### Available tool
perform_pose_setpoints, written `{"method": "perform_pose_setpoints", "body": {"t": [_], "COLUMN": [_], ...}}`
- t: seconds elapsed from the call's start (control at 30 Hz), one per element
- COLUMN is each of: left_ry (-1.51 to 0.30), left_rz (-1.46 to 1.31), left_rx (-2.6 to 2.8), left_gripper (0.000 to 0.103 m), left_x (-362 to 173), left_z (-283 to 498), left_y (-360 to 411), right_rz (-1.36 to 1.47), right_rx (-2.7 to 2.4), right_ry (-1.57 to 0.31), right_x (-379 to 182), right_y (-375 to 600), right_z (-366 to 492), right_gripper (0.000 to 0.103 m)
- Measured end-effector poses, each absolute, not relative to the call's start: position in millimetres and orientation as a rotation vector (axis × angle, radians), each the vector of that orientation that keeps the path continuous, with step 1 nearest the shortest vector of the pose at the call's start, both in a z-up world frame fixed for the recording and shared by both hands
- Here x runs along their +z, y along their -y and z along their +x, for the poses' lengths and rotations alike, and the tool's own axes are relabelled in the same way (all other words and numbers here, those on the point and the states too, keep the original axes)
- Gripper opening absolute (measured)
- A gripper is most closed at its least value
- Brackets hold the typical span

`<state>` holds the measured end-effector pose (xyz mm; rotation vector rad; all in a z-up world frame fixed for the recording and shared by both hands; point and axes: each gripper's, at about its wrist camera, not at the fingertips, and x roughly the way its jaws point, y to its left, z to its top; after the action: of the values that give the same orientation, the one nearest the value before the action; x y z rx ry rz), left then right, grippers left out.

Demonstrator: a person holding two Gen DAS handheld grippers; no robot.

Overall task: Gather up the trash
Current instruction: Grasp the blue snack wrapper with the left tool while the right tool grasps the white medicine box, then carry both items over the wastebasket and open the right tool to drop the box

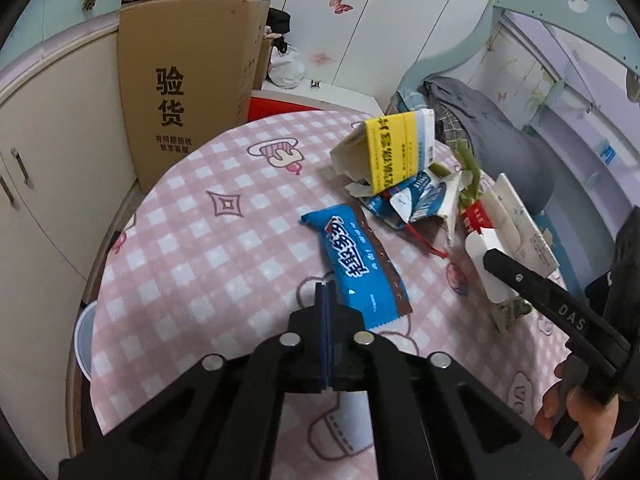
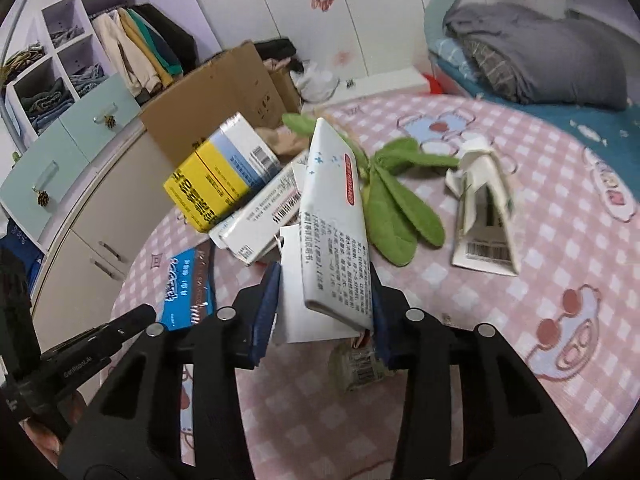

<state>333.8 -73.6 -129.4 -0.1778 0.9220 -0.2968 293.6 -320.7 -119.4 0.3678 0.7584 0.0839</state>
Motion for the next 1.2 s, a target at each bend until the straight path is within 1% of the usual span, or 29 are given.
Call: {"method": "perform_pose_setpoints", "body": {"t": [0.03, 0.07, 0.13, 0.17, 0.2, 0.37, 0.53, 0.57, 0.6, 0.63, 0.67, 0.7, 0.93, 1.2], "left_ry": [-0.922, -0.927, -0.936, -0.934, -0.919, -0.907, -0.911, -0.906, -0.893, -0.891, -0.889, -0.885, -0.879, -0.798], "left_rz": [-0.185, -0.185, -0.166, -0.157, -0.138, -0.021, 0.084, 0.106, 0.124, 0.122, 0.119, 0.112, -0.071, -0.183], "left_rx": [-0.301, -0.302, -0.291, -0.287, -0.275, -0.257, -0.185, -0.168, -0.151, -0.154, -0.155, -0.152, -0.237, -0.231], "left_gripper": [0.003, 0.005, 0.027, 0.048, 0.054, 0.060, 0.061, 0.059, 0.048, 0.048, 0.035, 0.033, 0.031, 0.031], "left_x": [-129, -129, -130, -129, -129, -130, -140, -140, -140, -140, -140, -139, -130, -104], "left_z": [332, 331, 331, 332, 332, 335, 347, 348, 348, 347, 346, 345, 331, 295], "left_y": [75, 76, 82, 86, 91, 121, 142, 146, 147, 147, 145, 141, 100, 43], "right_rz": [0.365, 0.360, 0.356, 0.353, 0.352, 0.340, 0.343, 0.343, 0.342, 0.341, 0.340, 0.338, 0.306, 0.262], "right_rx": [0.079, 0.073, 0.065, 0.063, 0.062, 0.055, 0.065, 0.066, 0.069, 0.074, 0.077, 0.079, 0.115, 0.200], "right_ry": [-0.744, -0.728, -0.703, -0.695, -0.687, -0.654, -0.637, -0.637, -0.638, -0.638, -0.635, -0.633, -0.622, -0.632], "right_x": [-116, -113, -108, -106, -105, -102, -100, -100, -100, -99, -99, -98, -86, -69], "right_y": [320, 320, 320, 321, 321, 321, 322, 322, 322, 321, 320, 319, 300, 244], "right_z": [290, 285, 279, 277, 275, 266, 264, 264, 263, 263, 262, 261, 255, 255], "right_gripper": [0.040, 0.040, 0.040, 0.040, 0.040, 0.040, 0.040, 0.040, 0.040, 0.040, 0.040, 0.040, 0.040, 0.040]}}
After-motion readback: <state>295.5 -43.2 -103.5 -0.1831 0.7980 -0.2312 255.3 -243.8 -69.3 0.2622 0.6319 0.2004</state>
